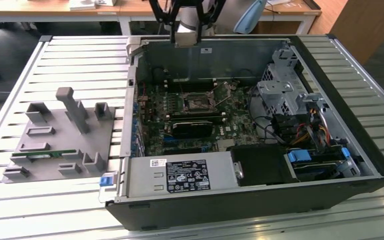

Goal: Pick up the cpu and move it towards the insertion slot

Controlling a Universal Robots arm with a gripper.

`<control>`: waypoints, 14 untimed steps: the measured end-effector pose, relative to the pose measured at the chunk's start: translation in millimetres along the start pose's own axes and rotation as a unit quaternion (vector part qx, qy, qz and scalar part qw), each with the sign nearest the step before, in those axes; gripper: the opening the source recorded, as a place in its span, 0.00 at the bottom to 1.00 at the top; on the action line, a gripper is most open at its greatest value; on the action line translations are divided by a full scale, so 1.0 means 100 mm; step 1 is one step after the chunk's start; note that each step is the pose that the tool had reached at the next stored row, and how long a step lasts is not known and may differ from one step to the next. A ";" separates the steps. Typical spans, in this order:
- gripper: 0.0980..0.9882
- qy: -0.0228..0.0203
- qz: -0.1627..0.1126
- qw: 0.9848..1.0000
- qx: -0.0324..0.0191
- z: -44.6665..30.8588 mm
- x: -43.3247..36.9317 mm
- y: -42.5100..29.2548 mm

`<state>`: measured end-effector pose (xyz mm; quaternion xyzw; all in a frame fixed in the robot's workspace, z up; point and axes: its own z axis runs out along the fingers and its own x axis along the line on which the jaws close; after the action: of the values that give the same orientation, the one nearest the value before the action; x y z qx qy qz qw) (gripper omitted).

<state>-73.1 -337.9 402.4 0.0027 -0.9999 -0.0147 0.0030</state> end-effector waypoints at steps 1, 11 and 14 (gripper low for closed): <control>0.50 0.000 0.000 1.000 0.000 0.000 -0.007 0.010; 0.50 0.000 0.000 1.000 0.000 0.010 -0.081 0.135; 0.50 -0.001 0.000 1.000 0.000 0.012 -0.109 0.158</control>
<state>-62.3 -322.0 401.5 0.0028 -0.9999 -0.0147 0.0024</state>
